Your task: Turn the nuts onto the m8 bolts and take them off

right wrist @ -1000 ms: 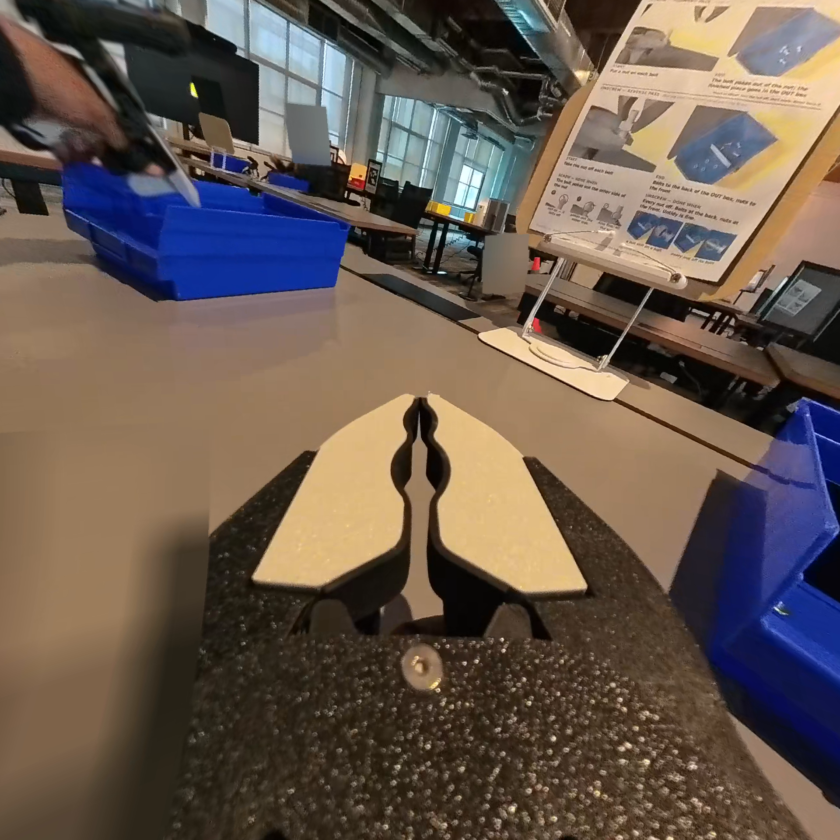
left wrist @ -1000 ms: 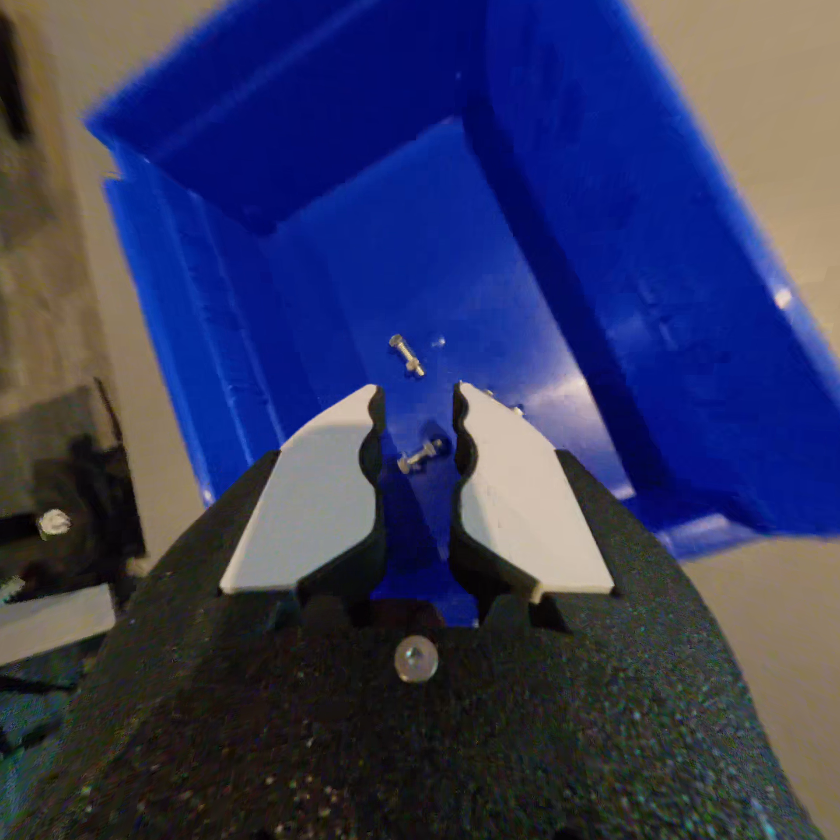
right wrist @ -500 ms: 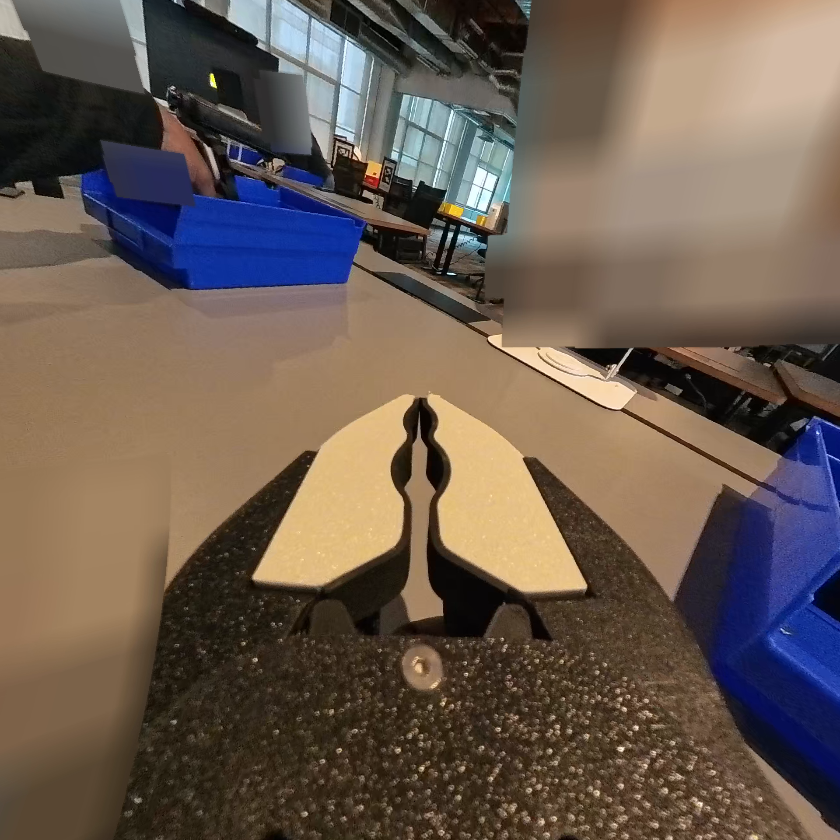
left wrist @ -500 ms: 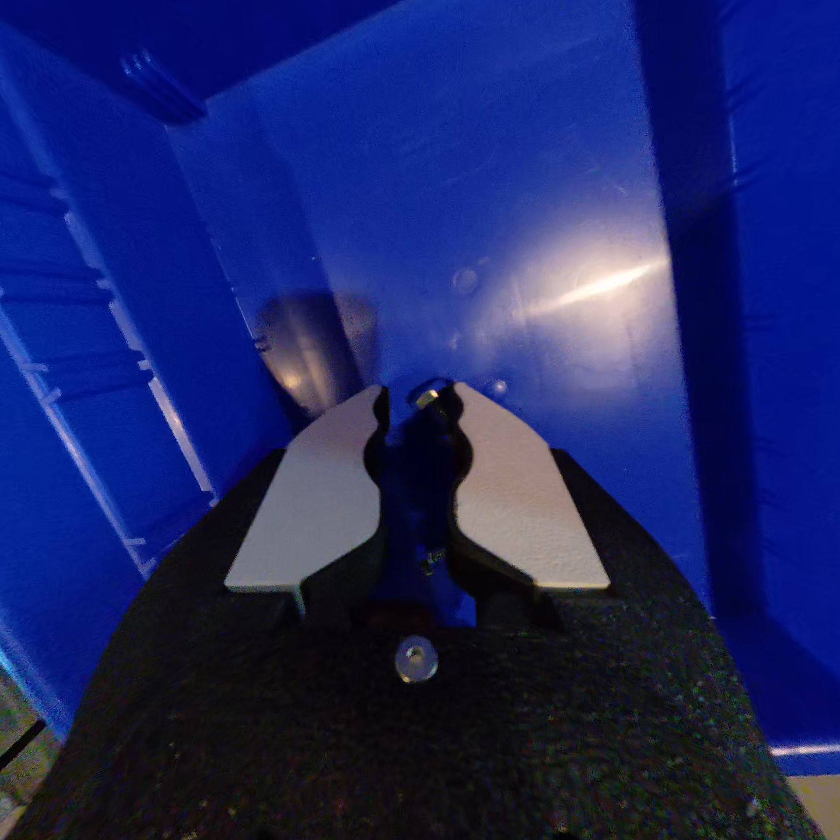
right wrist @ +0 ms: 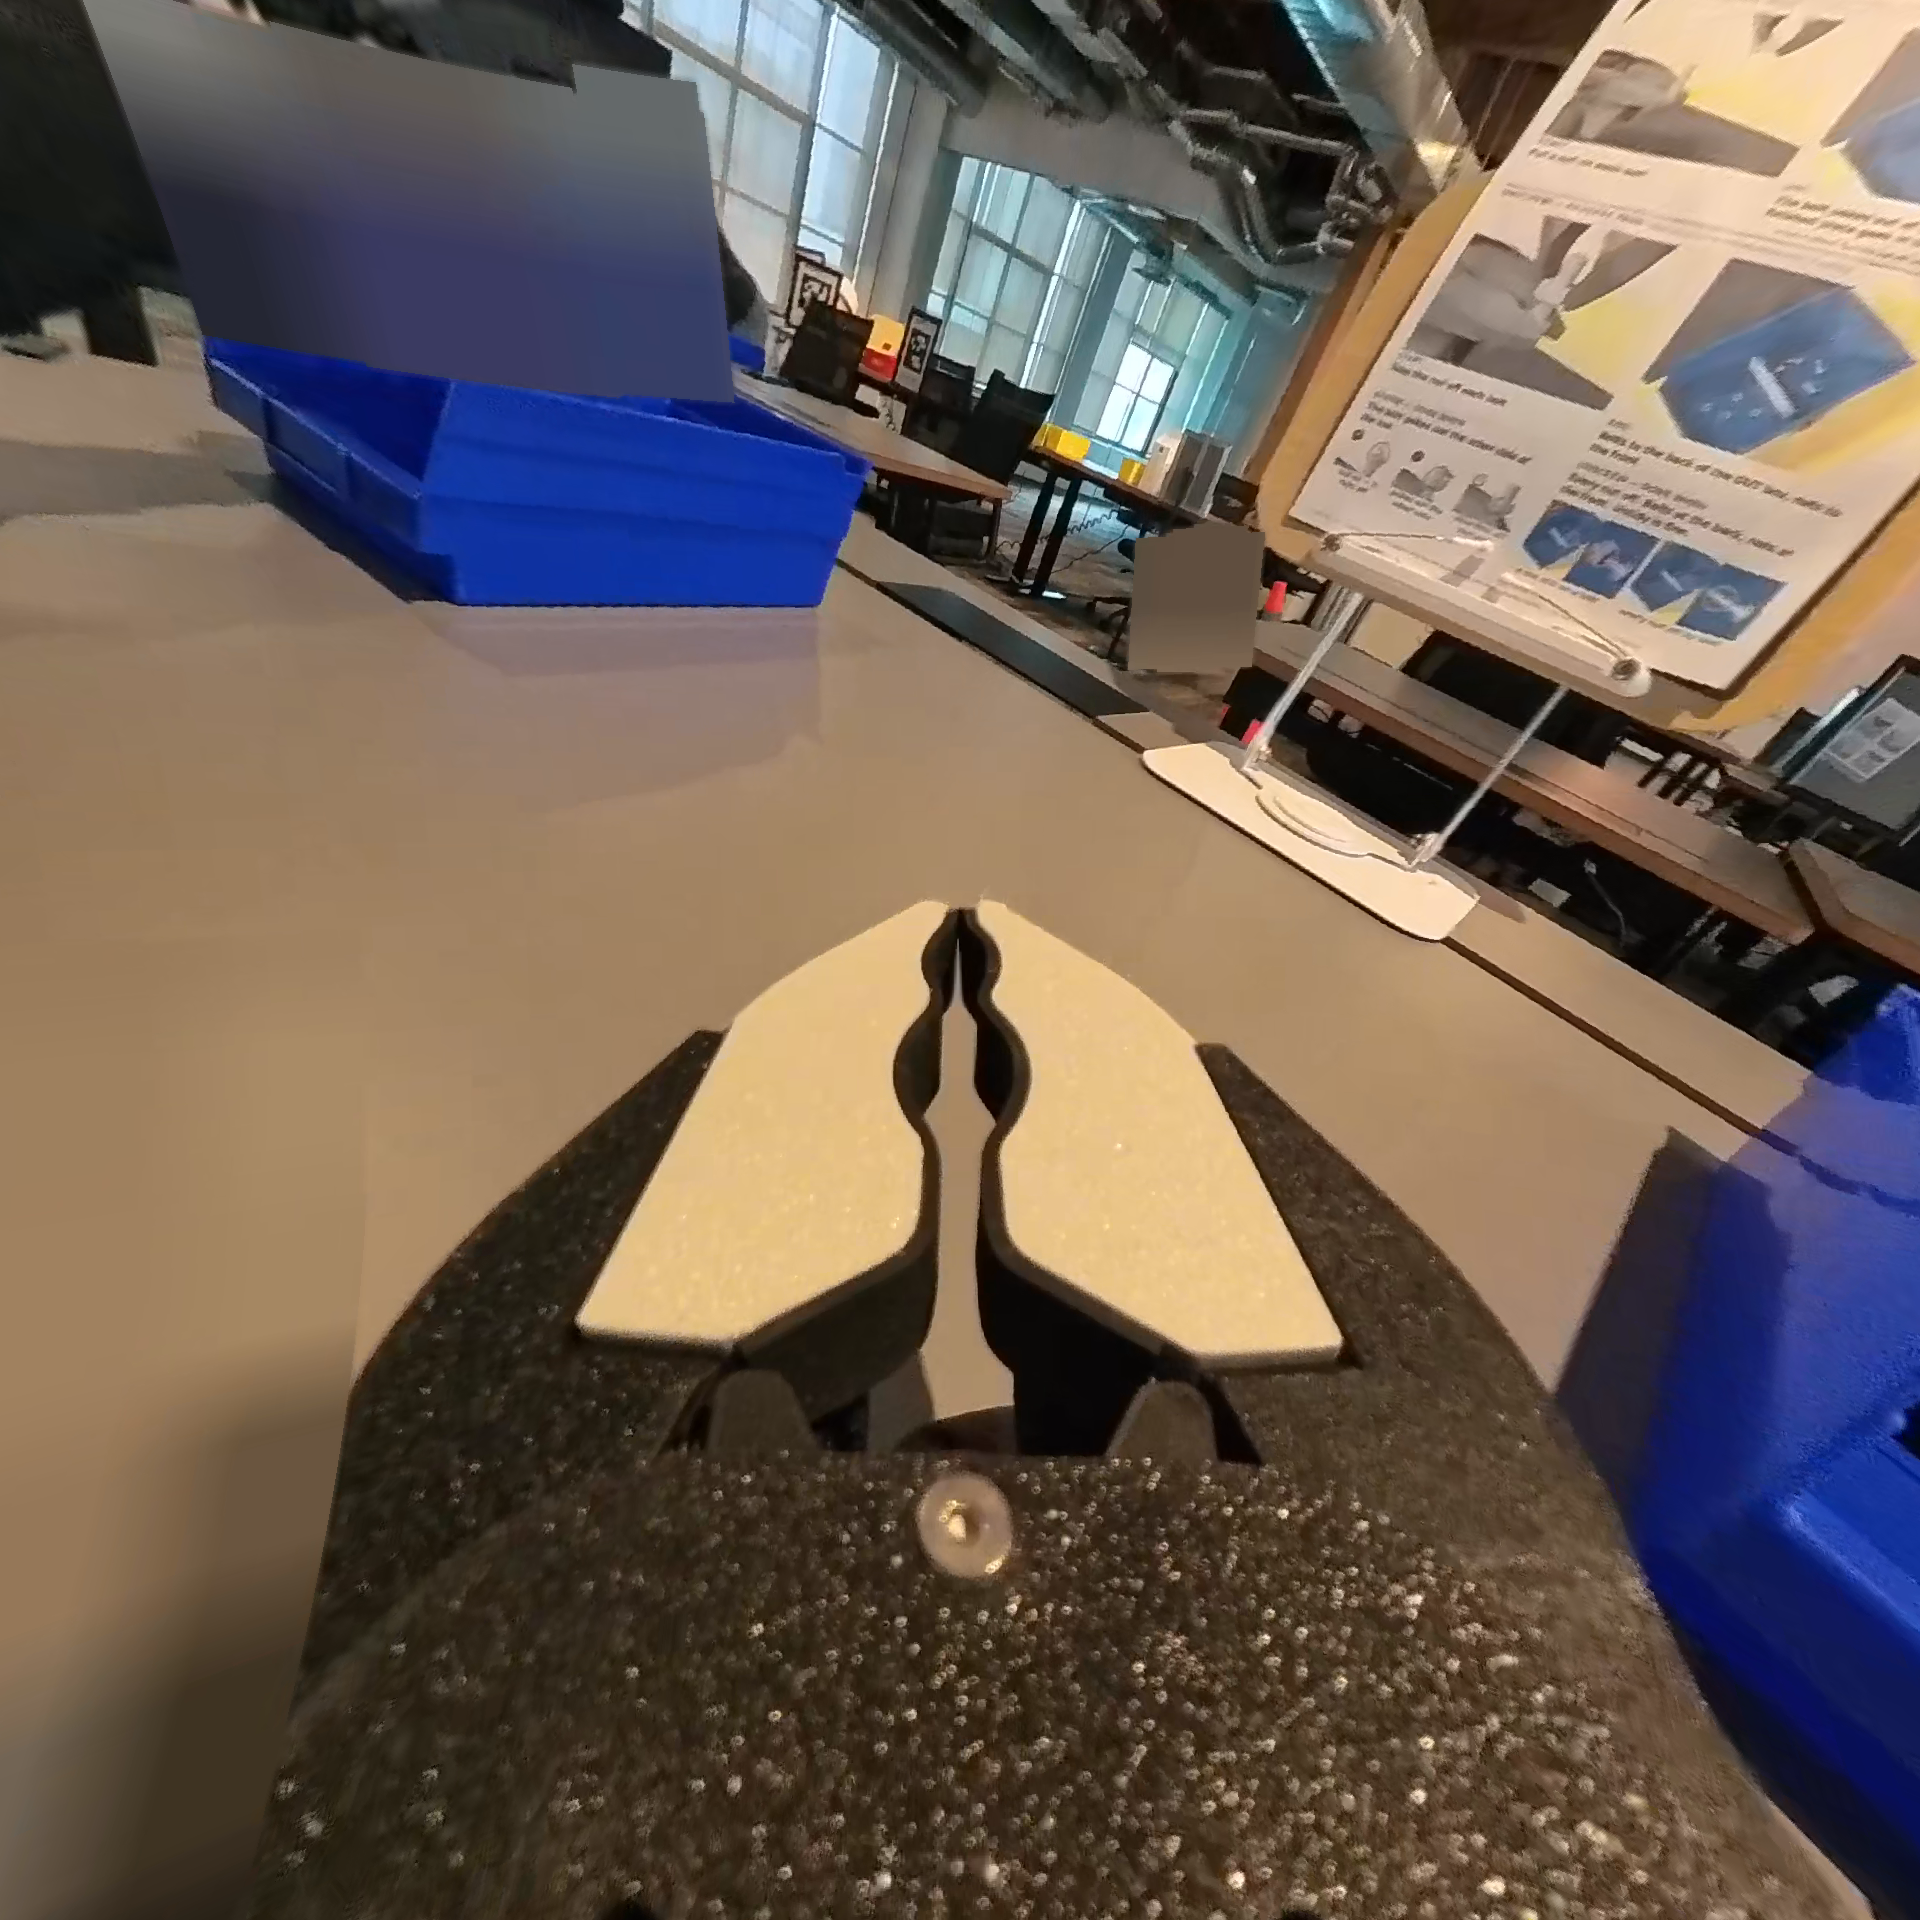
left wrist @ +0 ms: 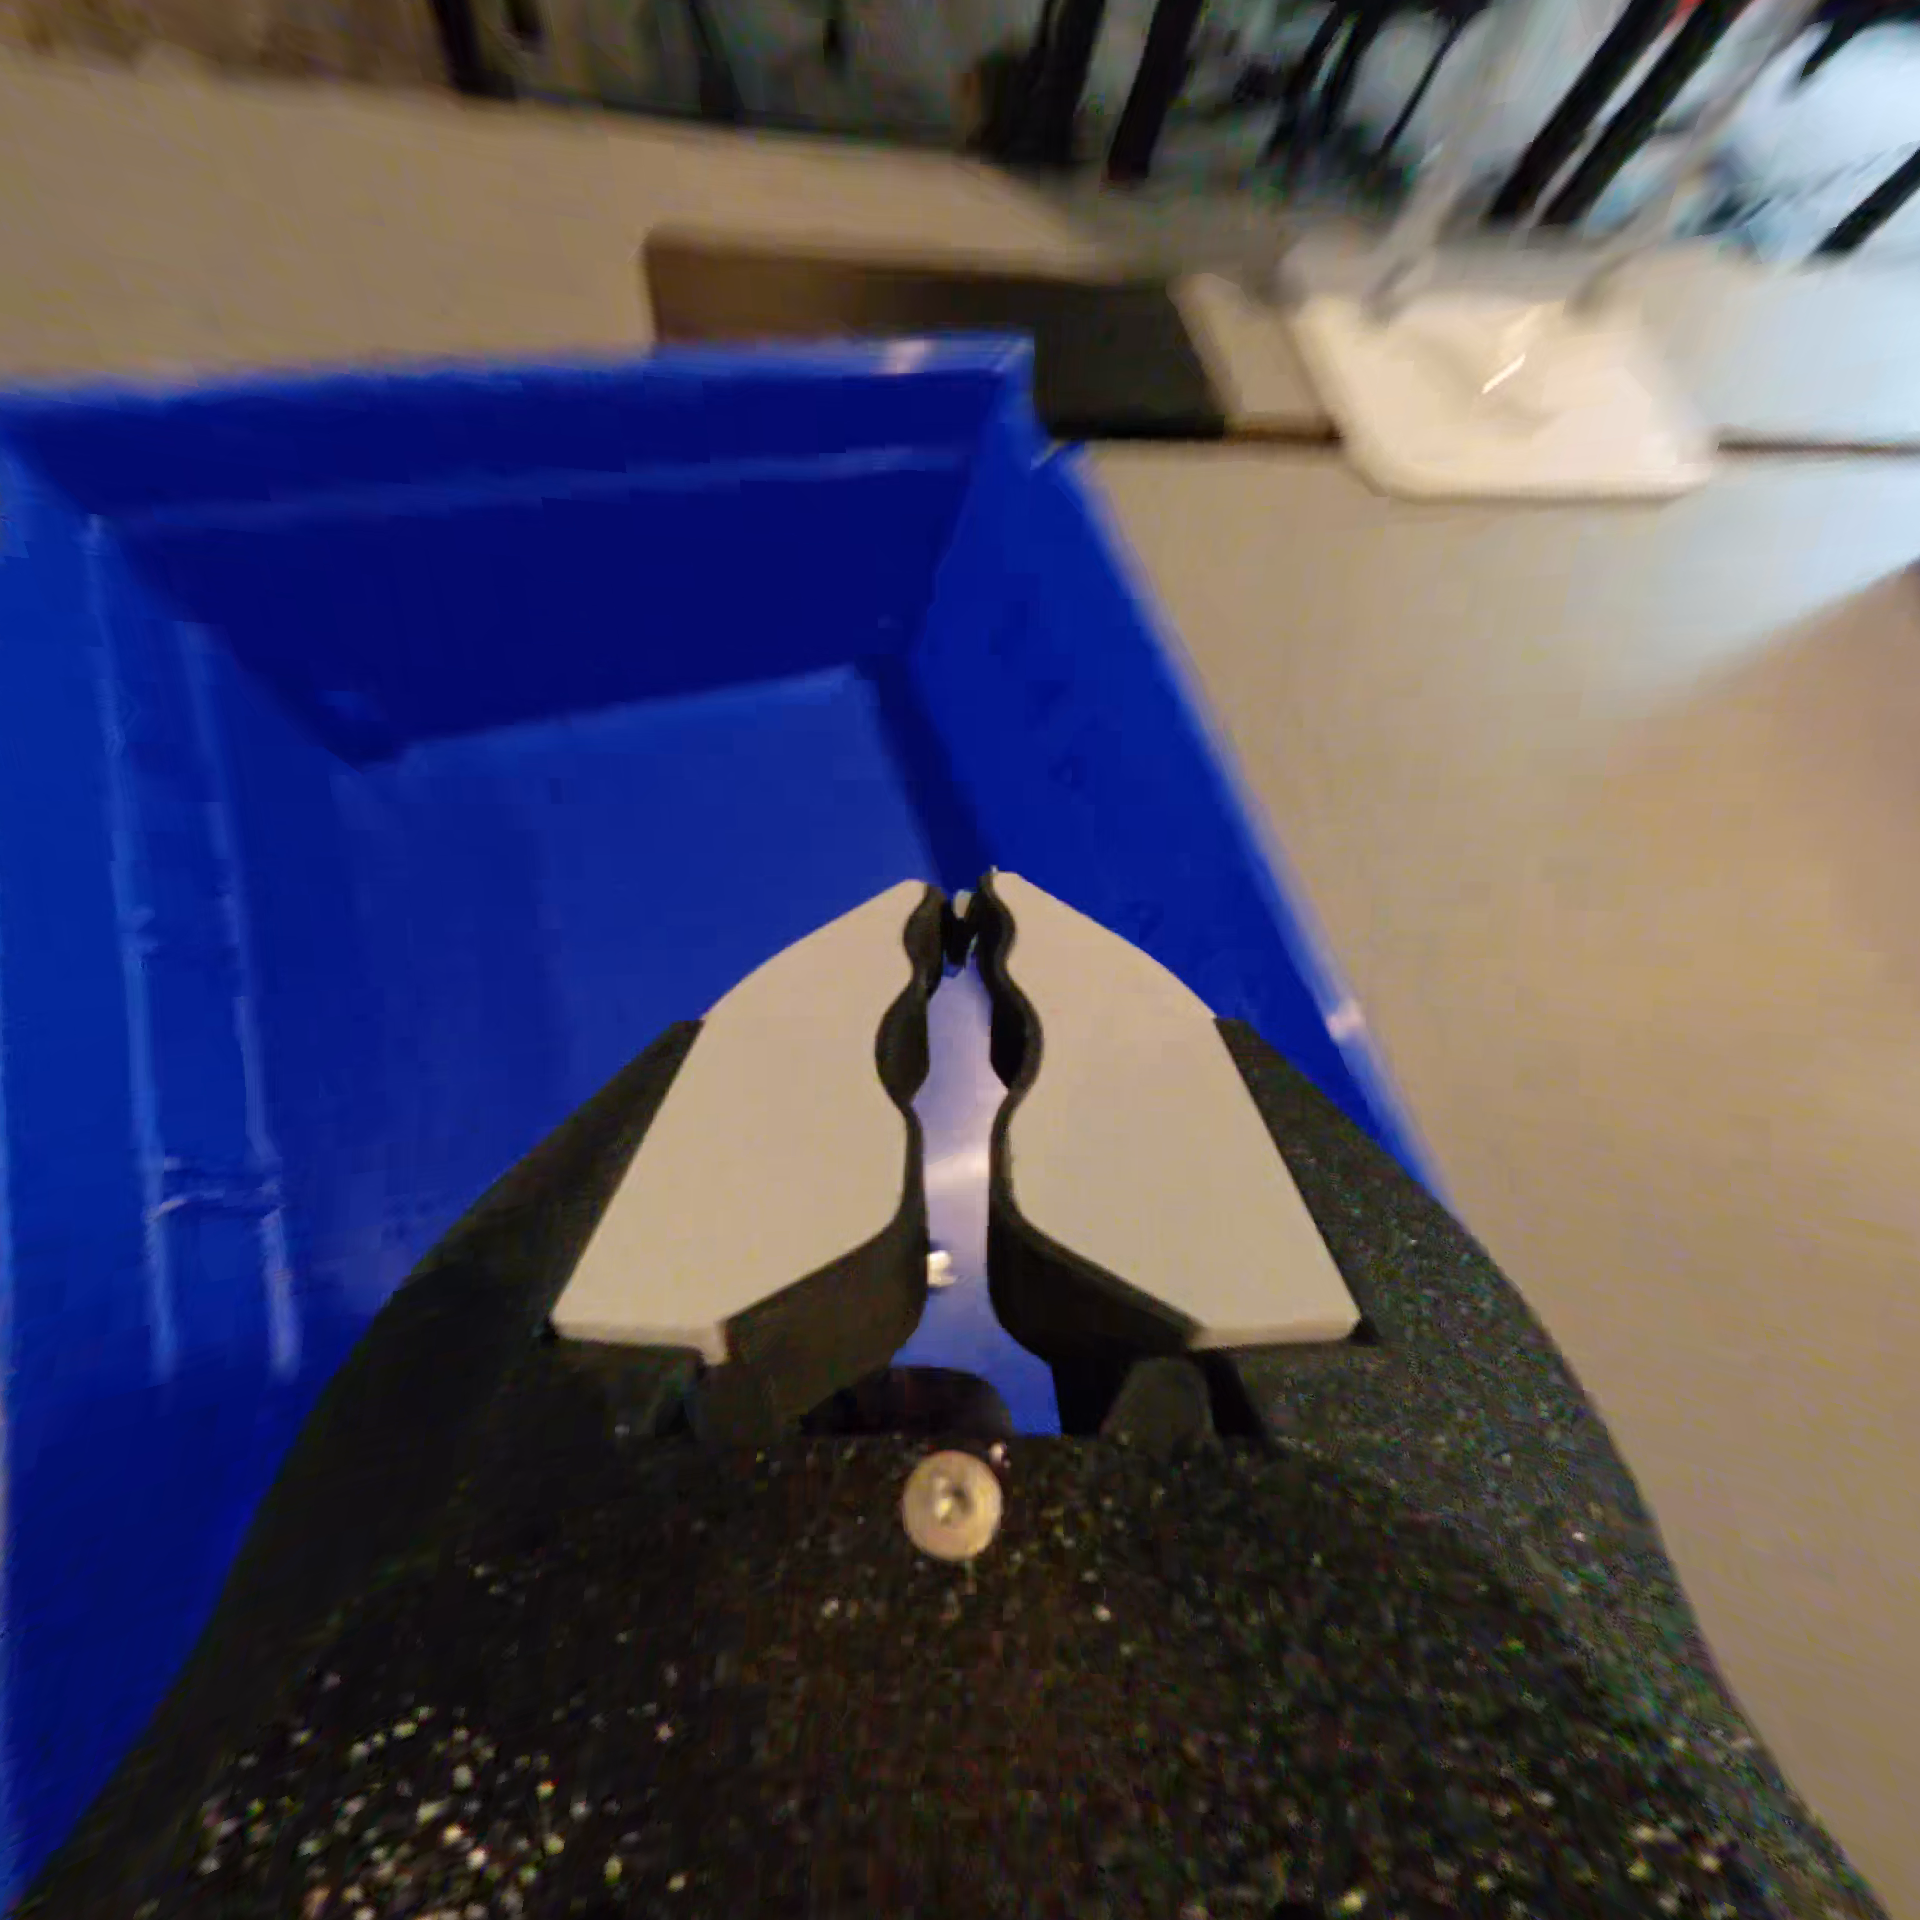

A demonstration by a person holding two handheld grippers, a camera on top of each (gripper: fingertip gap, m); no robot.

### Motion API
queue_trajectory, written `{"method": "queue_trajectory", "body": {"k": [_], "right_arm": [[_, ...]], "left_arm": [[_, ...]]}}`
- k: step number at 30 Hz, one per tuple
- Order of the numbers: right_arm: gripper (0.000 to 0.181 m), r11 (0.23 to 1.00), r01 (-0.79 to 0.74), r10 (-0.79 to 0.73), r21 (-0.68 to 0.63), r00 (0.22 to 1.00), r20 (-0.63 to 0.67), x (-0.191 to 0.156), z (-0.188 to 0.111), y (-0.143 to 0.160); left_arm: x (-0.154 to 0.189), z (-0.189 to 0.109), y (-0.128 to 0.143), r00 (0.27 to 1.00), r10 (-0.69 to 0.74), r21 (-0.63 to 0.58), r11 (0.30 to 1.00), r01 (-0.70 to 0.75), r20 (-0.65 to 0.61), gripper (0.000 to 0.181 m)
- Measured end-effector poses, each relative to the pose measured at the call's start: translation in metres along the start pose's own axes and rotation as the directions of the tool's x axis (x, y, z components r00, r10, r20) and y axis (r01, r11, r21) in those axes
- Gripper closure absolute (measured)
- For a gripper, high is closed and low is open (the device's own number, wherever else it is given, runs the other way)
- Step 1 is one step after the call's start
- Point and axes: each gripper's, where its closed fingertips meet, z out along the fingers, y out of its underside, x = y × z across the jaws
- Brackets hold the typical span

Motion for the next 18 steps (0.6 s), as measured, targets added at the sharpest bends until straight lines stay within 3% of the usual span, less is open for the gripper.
{"method": "queue_trajectory", "body": {"k": [4, 8, 11, 14, 18], "right_arm": [[0.181, 0.999, 0.028, -0.027, -0.03, 0.998, 0.049, -0.009, 0.007, 0.0], [0.181, 0.985, 0.172, -0.17, -0.018, 0.983, 0.063, -0.009, 0.02, -0.022], [0.181, 0.969, 0.243, -0.245, 0.033, 0.968, 0.051, -0.005, 0.033, -0.054], [0.176, 0.978, 0.168, -0.176, 0.126, 0.983, 0.056, -0.005, 0.048, -0.084], [0.167, 0.966, 0.093, -0.085, 0.242, 0.996, -0.04, -0.002, 0.048, -0.083]], "left_arm": [[0.09, -0.043, -0.036, 0.975, 0.071, 0.265, 0.964, -0.014, -0.209, 0.176], [0.202, -0.069, -0.044, 0.873, 0.177, 0.442, 0.896, 0.048, -0.454, 0.176], [0.28, -0.069, -0.025, 0.748, 0.175, 0.47, 0.859, 0.202, -0.64, 0.176], [0.34, -0.053, 0.007, 0.648, 0.127, 0.447, 0.82, 0.357, -0.751, 0.176], [0.375, -0.023, 0.047, 0.693, 0.091, 0.474, 0.792, 0.385, -0.715, 0.176]]}}
